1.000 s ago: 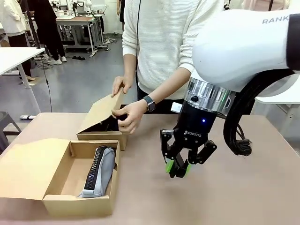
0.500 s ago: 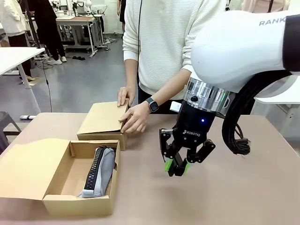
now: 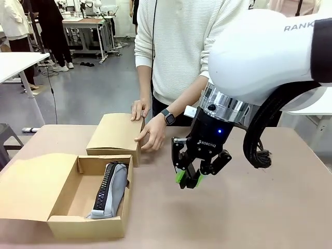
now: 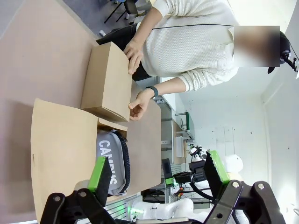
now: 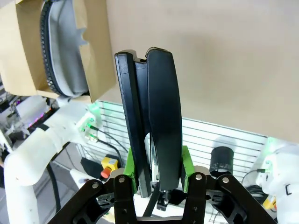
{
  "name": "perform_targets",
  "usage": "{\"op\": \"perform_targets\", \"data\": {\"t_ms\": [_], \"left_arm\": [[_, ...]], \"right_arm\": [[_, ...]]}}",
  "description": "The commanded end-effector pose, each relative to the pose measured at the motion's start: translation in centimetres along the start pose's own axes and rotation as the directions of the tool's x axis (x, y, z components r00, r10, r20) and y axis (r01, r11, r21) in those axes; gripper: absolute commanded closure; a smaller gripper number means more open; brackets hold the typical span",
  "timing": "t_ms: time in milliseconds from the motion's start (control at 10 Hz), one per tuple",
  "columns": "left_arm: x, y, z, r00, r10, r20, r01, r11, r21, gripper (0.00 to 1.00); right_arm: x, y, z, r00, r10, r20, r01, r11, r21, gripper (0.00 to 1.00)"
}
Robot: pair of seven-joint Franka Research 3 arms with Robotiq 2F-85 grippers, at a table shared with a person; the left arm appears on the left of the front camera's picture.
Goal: Place items inside the box.
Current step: Pick up a Pencil pouch or Stapler and place it inside the Mailer Box closest to the robot.
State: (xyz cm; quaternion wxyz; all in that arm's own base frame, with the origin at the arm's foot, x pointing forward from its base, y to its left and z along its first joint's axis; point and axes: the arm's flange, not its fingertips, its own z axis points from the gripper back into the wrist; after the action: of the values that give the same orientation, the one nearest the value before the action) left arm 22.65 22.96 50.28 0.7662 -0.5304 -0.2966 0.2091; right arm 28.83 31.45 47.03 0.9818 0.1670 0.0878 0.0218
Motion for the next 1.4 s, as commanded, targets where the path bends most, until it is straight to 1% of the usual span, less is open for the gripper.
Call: {"op": "perform_targets", "data": {"t_ms": [0, 200, 400, 500, 600, 700, 800, 900, 1000, 1100, 1200, 1300], "left_arm": [[0.0, 0.0, -0.1, 1.0, -0.015, 0.01, 0.015, 0.999, -0.028, 0.0], [0.0, 0.0, -0.1, 1.0, -0.015, 0.01, 0.015, 0.999, -0.028, 0.0], [0.0, 0.0, -0.1, 1.0, -0.015, 0.01, 0.015, 0.999, -0.028, 0.0], [0.0, 0.0, -0.1, 1.0, -0.015, 0.01, 0.015, 0.999, -0.028, 0.0], [0.0, 0.0, -0.1, 1.0, -0.015, 0.01, 0.015, 0.999, -0.028, 0.0], [0.0, 0.0, -0.1, 1.0, -0.015, 0.01, 0.015, 0.999, -0.028, 0.0], [0.0, 0.0, -0.1, 1.0, -0.015, 0.01, 0.015, 0.999, -0.028, 0.0], [0.0, 0.0, -0.1, 1.0, -0.015, 0.01, 0.015, 0.999, -0.028, 0.0], [0.0, 0.0, -0.1, 1.0, -0.015, 0.01, 0.015, 0.999, -0.028, 0.0], [0.0, 0.0, -0.1, 1.0, -0.015, 0.01, 0.015, 0.999, -0.028, 0.0], [0.0, 0.0, -0.1, 1.0, -0.015, 0.01, 0.015, 0.999, -0.028, 0.0], [0.0, 0.0, -0.1, 1.0, -0.015, 0.01, 0.015, 0.999, -0.028, 0.0]], "right_arm": [[-0.2, -0.6, -0.5, 1.0, 0.021, 0.022, -0.022, 0.999, 0.042, 0.59], [-0.2, -0.6, -0.5, 0.999, 0.009, 0.032, -0.01, 0.999, 0.042, 0.59], [-0.3, -0.6, -0.4, 0.998, -0.005, 0.064, 0.001, 0.998, 0.067, 0.59], [-0.2, 0.2, -0.4, 0.998, 0.029, 0.064, -0.036, 0.992, 0.118, 0.59], [0.1, 1.7, -0.9, 0.996, 0.073, 0.045, -0.079, 0.984, 0.16, 0.59], [0.9, 4.5, -1.7, 0.996, 0.067, 0.055, -0.078, 0.971, 0.227, 0.59], [1.8, 7.9, -2.6, 0.993, 0.088, 0.074, -0.105, 0.954, 0.279, 0.59], [1.9, 11.0, -3.4, 0.988, 0.142, 0.066, -0.156, 0.938, 0.31, 0.59], [1.9, 14.0, -4.4, 0.981, 0.178, 0.077, -0.194, 0.929, 0.315, 0.59], [2.0, 16.7, -5.6, 0.972, 0.226, 0.06, -0.233, 0.924, 0.303, 0.59], [2.5, 19.1, -7.2, 0.974, 0.213, 0.072, -0.225, 0.926, 0.305, 0.59], [2.5, 20.7, -8.5, 0.972, 0.222, 0.071, -0.233, 0.919, 0.317, 0.59]]}}
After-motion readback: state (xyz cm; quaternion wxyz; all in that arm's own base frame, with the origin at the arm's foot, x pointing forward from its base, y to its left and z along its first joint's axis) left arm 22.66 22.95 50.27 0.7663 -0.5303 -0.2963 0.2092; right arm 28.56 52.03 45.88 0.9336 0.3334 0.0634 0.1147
